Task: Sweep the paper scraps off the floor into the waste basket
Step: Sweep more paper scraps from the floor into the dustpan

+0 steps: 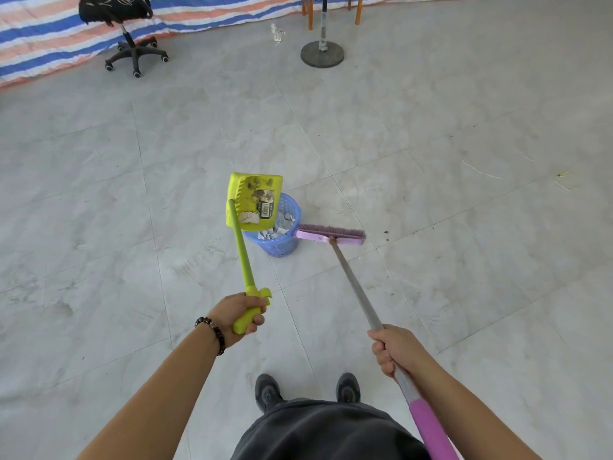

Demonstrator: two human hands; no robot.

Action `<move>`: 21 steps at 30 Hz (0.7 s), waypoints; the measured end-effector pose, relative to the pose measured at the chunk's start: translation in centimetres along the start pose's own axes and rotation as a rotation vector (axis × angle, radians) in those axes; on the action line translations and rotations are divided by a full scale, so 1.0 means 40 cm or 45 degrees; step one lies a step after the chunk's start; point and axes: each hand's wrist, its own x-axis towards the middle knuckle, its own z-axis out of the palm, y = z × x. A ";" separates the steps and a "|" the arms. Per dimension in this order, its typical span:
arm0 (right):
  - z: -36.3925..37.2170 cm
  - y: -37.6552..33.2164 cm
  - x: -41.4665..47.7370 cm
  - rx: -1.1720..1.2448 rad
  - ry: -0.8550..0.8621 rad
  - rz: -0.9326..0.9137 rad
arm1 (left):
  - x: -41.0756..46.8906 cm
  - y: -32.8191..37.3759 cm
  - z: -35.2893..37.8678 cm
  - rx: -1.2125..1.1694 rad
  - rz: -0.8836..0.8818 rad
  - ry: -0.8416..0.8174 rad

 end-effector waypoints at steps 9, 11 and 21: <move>-0.027 -0.026 -0.097 -0.298 0.068 -0.262 | 0.012 0.006 0.023 0.152 -0.016 -0.002; -0.026 -0.030 -0.106 -0.328 0.076 -0.294 | 0.011 0.005 0.030 0.184 -0.025 -0.002; 0.010 -0.051 -0.100 -0.360 -0.031 -0.320 | 0.008 0.013 0.047 0.233 -0.066 -0.044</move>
